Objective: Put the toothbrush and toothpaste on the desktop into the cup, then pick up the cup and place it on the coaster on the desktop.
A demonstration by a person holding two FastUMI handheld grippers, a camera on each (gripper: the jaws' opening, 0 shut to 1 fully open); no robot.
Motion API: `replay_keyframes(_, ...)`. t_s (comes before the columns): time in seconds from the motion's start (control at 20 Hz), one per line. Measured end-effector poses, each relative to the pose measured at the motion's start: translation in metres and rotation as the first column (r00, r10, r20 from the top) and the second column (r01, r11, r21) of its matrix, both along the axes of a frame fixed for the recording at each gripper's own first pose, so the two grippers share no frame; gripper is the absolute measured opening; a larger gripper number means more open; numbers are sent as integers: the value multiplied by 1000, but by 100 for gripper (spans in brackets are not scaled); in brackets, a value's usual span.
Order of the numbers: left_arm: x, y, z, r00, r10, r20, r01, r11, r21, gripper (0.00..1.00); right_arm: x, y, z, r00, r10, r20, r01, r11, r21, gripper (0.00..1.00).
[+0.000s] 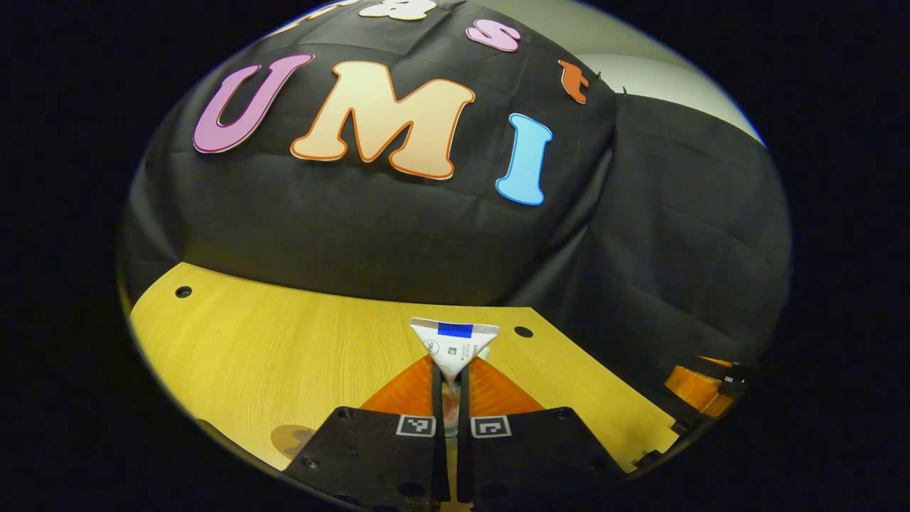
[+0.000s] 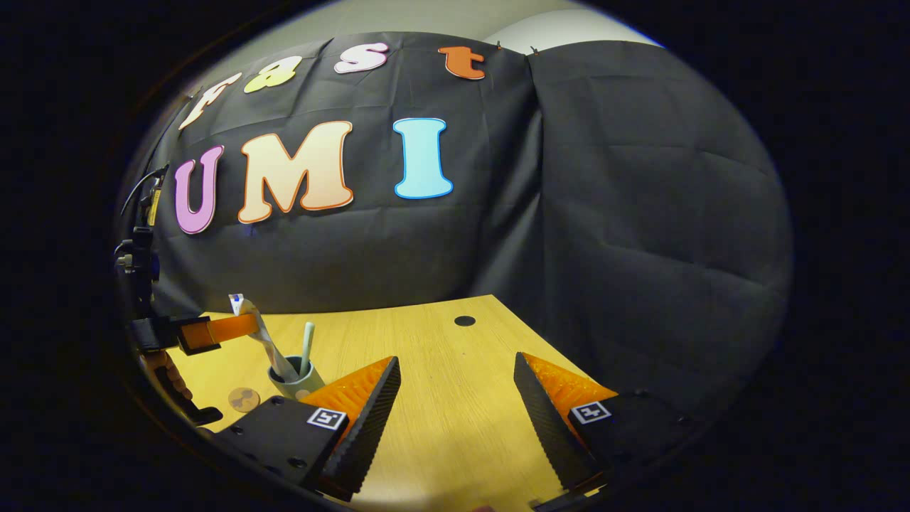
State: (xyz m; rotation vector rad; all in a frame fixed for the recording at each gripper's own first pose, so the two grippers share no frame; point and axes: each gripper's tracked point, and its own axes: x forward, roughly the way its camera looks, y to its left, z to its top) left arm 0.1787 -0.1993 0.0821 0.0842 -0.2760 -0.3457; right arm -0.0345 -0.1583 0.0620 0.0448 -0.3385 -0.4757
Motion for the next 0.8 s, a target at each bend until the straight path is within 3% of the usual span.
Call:
replay_keyframes(0.1,5,-2,-8,1000,-5,-17,5,1000,2,4,-3,1,-2,1000,-5,1,5,1000,-1,94)
replay_keyframes(0.2,9,-4,-20,1000,-10,-25,10,1000,12,4,-3,4,-6,1000,-2,-3,2,1000,-2,98)
replay_keyframes(0.45,12,-8,-26,1000,-7,-6,7,999,52,7,-3,16,-17,999,12,-38,-13,999,-31,94)
replay_keyframes(0.55,14,-12,-32,999,-22,-30,24,999,46,4,-2,19,-18,999,14,-46,-16,999,-35,98)
replay_keyframes(0.75,7,-8,-43,999,-8,-48,10,999,40,69,0,21,-20,998,27,-49,-29,999,-38,99)
replay_keyframes(0.8,4,-6,-40,999,-6,-37,8,999,39,70,1,23,-19,998,32,-50,-34,999,-40,99)
